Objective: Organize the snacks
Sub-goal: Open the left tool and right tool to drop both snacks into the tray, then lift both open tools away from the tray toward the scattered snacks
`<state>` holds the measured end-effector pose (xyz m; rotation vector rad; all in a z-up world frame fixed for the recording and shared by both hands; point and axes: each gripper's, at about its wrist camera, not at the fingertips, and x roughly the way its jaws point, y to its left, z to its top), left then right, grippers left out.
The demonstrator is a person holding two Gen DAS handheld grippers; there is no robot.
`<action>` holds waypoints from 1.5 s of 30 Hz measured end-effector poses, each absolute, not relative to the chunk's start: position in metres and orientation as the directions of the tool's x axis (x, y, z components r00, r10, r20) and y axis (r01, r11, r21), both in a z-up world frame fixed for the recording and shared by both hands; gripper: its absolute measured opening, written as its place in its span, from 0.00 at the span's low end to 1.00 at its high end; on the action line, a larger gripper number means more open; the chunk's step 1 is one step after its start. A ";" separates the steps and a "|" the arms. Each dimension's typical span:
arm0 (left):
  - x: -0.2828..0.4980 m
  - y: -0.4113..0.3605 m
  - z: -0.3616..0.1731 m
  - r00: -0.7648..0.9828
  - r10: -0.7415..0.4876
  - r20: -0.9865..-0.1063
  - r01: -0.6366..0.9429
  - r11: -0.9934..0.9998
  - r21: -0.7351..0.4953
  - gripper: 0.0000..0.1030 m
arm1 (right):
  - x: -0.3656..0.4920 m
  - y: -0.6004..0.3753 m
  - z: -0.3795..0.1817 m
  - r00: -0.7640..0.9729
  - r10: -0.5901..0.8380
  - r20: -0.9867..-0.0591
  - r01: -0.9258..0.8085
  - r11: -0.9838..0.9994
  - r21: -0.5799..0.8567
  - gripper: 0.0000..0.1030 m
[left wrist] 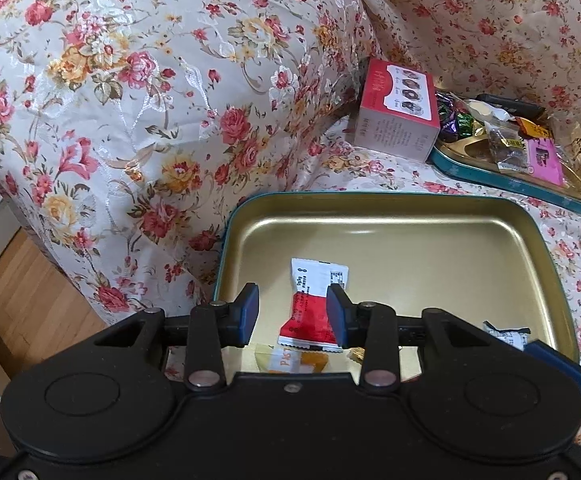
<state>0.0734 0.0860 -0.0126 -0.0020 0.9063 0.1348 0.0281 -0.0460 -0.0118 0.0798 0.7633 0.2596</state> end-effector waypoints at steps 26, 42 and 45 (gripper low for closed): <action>0.006 -0.033 -0.020 0.608 -0.041 -0.793 0.143 0.988 0.058 0.46 | -0.074 -0.212 -0.047 0.668 0.062 -0.742 0.121 0.974 0.190 0.38; 0.011 -0.154 -0.034 0.554 -0.157 -0.818 0.335 0.941 0.047 0.46 | -0.055 -0.296 -0.054 0.718 -0.087 -0.690 0.287 0.941 0.180 0.38; 0.019 -0.169 -0.040 0.541 -0.158 -0.826 0.338 0.940 0.042 0.46 | -0.041 -0.309 -0.054 0.729 -0.108 -0.676 0.300 0.938 0.175 0.38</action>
